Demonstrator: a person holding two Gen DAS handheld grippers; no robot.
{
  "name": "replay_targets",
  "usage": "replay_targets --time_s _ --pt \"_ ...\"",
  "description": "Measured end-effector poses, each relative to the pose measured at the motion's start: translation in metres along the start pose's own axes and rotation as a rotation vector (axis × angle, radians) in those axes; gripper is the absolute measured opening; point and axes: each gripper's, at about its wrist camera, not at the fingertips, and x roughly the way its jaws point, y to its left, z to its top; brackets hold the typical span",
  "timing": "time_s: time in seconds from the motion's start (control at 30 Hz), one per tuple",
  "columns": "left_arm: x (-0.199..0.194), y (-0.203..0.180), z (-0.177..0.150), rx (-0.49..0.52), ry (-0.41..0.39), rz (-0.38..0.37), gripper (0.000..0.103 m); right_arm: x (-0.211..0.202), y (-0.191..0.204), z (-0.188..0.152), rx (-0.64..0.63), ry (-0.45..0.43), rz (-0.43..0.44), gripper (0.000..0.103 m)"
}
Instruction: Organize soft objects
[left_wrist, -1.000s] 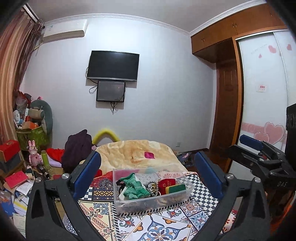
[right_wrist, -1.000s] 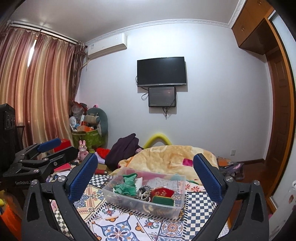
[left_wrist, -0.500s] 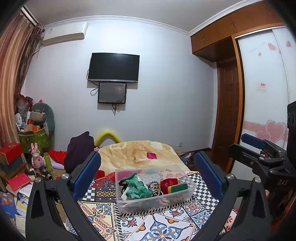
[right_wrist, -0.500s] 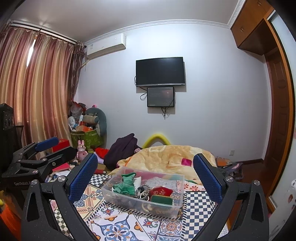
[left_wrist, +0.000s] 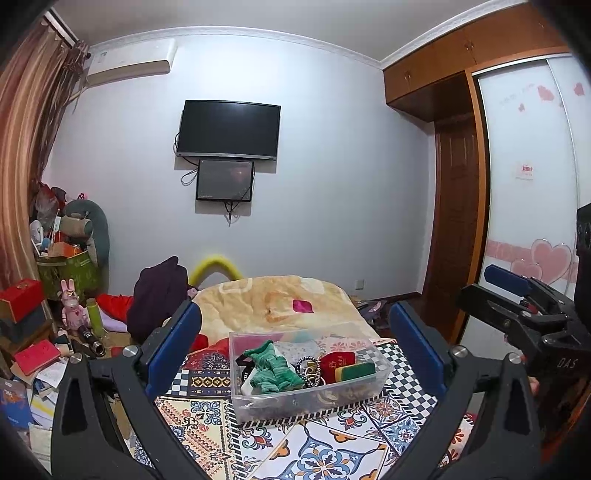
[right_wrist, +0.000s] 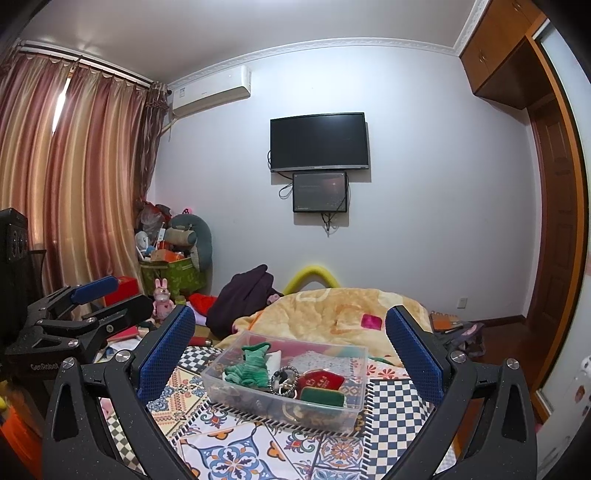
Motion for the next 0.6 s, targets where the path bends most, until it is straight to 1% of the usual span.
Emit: replay_targets --time_s 0.3,0.6 --pt "0.0009 -0.0005 0.0016 0.005 0.006 -0.001 0.103 -0.0015 -0.0024 0.0001 0.001 0.004 0.000 0.103" --pt "-0.0003 -0.0049 -0.0006 0.026 0.009 -0.024 0.103 -0.0033 -0.0039 0.0019 0.003 0.000 -0.004 0.103"
